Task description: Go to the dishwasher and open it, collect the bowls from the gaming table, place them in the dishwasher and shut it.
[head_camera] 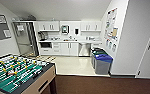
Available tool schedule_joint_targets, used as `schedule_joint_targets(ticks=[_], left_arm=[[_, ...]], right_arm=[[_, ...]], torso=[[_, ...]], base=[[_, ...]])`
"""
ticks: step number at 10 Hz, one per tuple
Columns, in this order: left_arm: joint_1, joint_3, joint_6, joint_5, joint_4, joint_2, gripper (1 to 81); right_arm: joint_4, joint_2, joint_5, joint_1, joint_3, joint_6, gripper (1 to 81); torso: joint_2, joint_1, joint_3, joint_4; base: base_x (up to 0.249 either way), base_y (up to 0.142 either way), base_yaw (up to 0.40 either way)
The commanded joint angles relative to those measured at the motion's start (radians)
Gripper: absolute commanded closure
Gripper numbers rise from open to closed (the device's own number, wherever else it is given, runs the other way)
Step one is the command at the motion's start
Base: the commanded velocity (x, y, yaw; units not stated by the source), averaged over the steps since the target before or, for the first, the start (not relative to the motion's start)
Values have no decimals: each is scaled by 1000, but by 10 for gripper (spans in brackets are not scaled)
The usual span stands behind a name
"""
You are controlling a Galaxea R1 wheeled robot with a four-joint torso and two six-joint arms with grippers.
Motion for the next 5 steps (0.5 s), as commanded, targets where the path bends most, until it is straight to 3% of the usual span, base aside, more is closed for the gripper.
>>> schedule_joint_targets(ticks=[1, 5], left_arm=[[-52, 5, 7, 51, 13, -15, 10], [-52, 5, 7, 49, 12, -16, 10]], right_arm=[[-6, -12, -42, 41, 8, -6, 10], [-6, -2, -40, 40, 4, -6, 10]], torso=[[0, 0, 0, 0], [0, 0, 0, 0]], base=[[0, 0, 0], [0, 0, 0]])
